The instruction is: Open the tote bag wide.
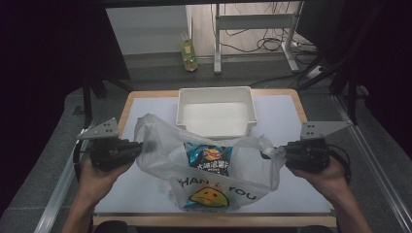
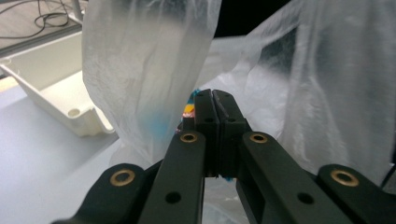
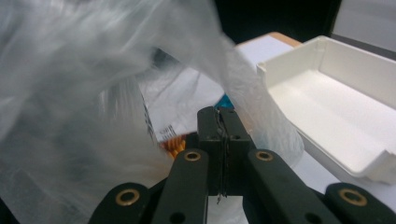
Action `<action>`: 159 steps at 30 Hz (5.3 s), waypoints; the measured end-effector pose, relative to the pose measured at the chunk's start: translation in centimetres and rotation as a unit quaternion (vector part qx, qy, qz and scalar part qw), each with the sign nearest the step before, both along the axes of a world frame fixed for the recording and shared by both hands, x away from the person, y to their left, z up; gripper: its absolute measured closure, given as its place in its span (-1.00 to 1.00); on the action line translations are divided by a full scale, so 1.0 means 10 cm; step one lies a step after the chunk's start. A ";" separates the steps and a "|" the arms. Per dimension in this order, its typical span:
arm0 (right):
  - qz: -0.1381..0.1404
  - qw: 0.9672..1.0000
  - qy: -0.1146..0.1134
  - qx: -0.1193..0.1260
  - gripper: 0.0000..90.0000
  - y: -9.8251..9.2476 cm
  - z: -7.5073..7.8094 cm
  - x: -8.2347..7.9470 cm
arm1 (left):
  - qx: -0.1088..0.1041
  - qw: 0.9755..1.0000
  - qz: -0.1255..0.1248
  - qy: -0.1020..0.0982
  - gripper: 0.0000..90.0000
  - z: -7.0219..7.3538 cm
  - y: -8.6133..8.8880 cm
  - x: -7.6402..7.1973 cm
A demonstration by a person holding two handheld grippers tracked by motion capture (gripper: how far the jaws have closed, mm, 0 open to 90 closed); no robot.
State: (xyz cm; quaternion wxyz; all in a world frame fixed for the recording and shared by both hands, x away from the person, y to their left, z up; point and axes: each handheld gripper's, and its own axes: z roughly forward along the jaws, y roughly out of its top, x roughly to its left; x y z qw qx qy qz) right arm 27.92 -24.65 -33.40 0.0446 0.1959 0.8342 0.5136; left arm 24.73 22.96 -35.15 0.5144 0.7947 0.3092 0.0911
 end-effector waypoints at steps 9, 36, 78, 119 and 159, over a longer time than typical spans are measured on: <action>-0.022 0.999 0.012 -0.026 0.96 0.02 -0.28 0.09 | 0.006 1.000 0.012 0.017 0.98 -0.29 -0.03 0.07; -0.074 0.994 0.050 -0.061 0.95 0.07 -1.03 0.34 | 0.011 0.998 0.013 0.065 0.99 -1.15 -0.19 0.27; -0.133 0.978 0.062 -0.150 0.95 0.15 -1.88 0.62 | 0.084 0.984 0.072 0.139 0.99 -1.90 -0.14 0.60; -0.153 0.984 0.057 -0.076 0.91 -0.42 -1.34 0.27 | 0.026 0.987 0.141 0.071 0.99 -1.42 0.59 0.02; -0.043 0.997 0.031 -0.063 0.90 0.53 -0.55 0.07 | 0.041 0.999 -0.004 0.034 0.99 -0.66 -0.68 0.10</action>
